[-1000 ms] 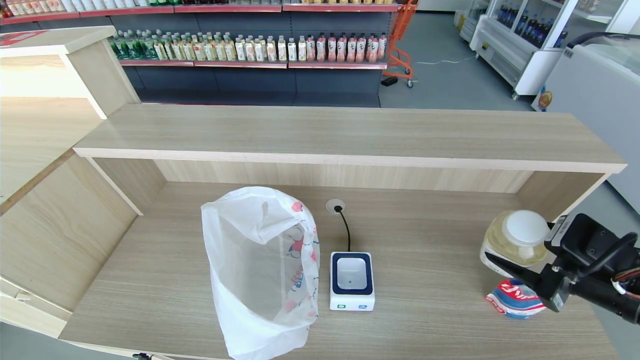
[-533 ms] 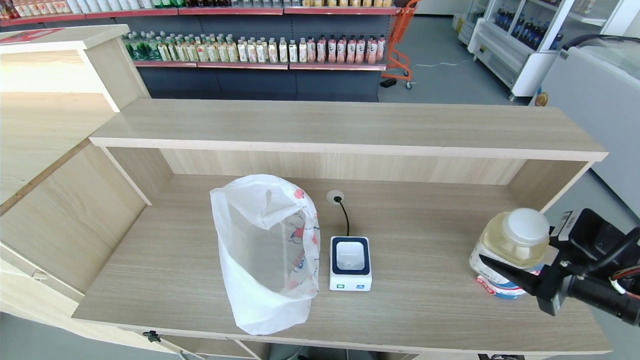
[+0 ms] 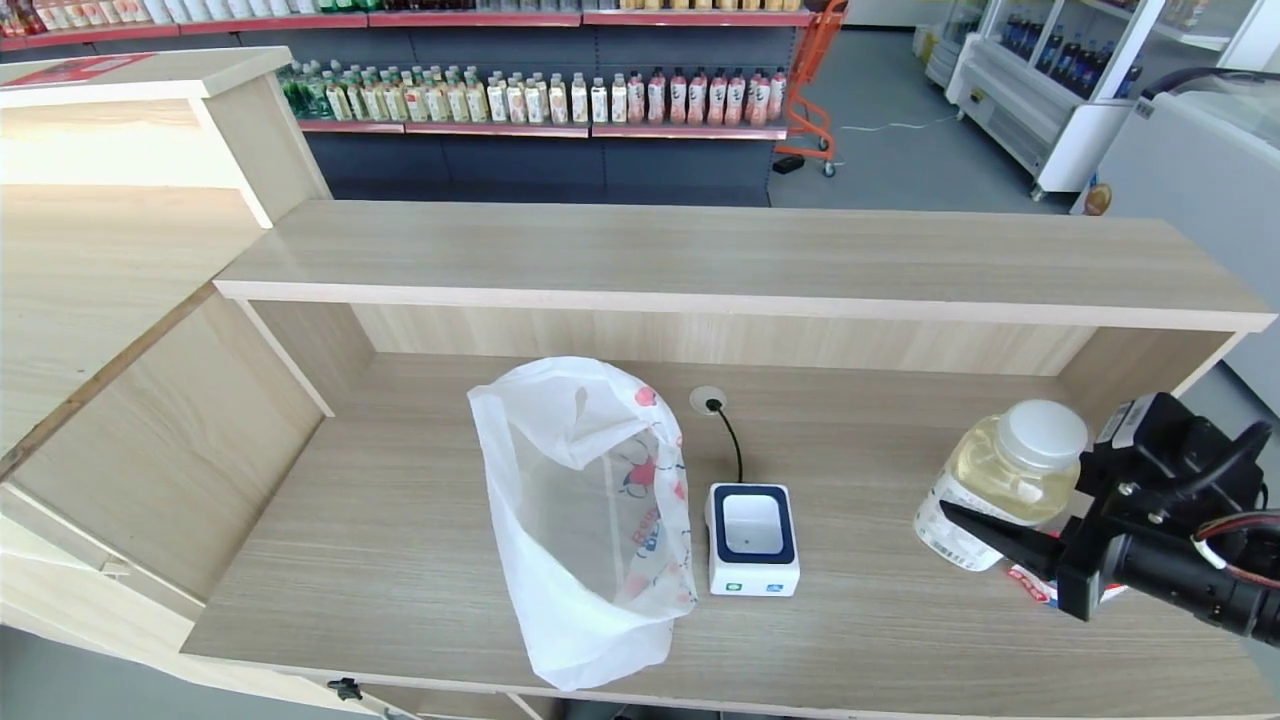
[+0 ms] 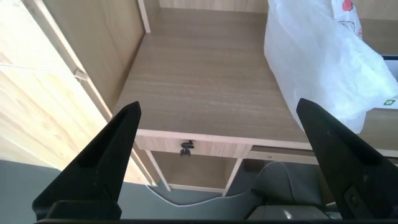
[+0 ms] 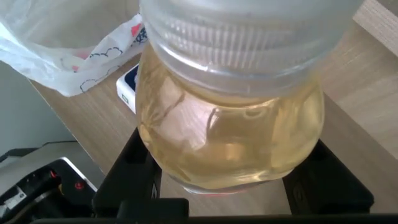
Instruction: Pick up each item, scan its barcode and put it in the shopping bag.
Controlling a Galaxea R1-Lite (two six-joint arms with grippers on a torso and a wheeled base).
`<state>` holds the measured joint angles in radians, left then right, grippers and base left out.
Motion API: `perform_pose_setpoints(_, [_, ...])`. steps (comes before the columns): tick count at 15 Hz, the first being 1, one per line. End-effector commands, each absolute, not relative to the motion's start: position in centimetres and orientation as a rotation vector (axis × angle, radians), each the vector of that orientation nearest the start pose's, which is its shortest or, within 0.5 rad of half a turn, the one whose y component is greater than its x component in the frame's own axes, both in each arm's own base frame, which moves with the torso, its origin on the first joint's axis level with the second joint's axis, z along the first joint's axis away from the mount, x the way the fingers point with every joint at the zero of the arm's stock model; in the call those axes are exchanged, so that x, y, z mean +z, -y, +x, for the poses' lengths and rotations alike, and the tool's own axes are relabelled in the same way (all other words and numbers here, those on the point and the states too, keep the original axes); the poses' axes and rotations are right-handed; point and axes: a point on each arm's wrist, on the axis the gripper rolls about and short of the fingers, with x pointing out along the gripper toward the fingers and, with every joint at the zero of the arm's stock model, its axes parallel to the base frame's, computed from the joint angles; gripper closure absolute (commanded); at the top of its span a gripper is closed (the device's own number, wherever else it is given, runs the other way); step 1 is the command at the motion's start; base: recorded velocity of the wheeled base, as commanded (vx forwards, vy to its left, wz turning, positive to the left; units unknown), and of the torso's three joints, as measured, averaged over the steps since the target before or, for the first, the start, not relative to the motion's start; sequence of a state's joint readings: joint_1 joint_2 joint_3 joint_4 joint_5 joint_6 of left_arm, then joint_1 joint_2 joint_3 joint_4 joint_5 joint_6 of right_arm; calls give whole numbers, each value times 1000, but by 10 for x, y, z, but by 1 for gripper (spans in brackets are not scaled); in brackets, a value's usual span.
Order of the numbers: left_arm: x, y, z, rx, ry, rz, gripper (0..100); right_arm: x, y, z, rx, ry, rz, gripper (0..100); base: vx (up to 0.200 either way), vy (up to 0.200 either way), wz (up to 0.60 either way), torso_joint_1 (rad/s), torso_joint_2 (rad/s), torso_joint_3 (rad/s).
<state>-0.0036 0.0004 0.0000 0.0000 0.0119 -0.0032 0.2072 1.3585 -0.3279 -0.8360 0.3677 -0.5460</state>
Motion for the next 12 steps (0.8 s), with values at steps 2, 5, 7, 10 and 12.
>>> perform_pose_setpoints(2, [75,0,-23,9,0,0,0,146,-53,211,640,-46,-514,100,0,200,0,5,2,2])
perform_pose_setpoints(5, [75,0,-23,9,0,-2,0,128,-54,240,655,-9,-516,100,0,0,0,0,0,0])
perform_pose_setpoints(7, [75,0,-23,9,0,-2,0,118,-56,251,679,9,-516,100,0,0,0,0,0,0])
perform_pose_setpoints(10, [75,0,-23,9,0,-2,0,102,-59,257,762,13,-575,100,0,0,0,0,0,0])
perform_pose_setpoints(12, [75,0,-23,9,0,-2,0,92,-61,261,834,31,-625,100,0,0,0,0,0,0])
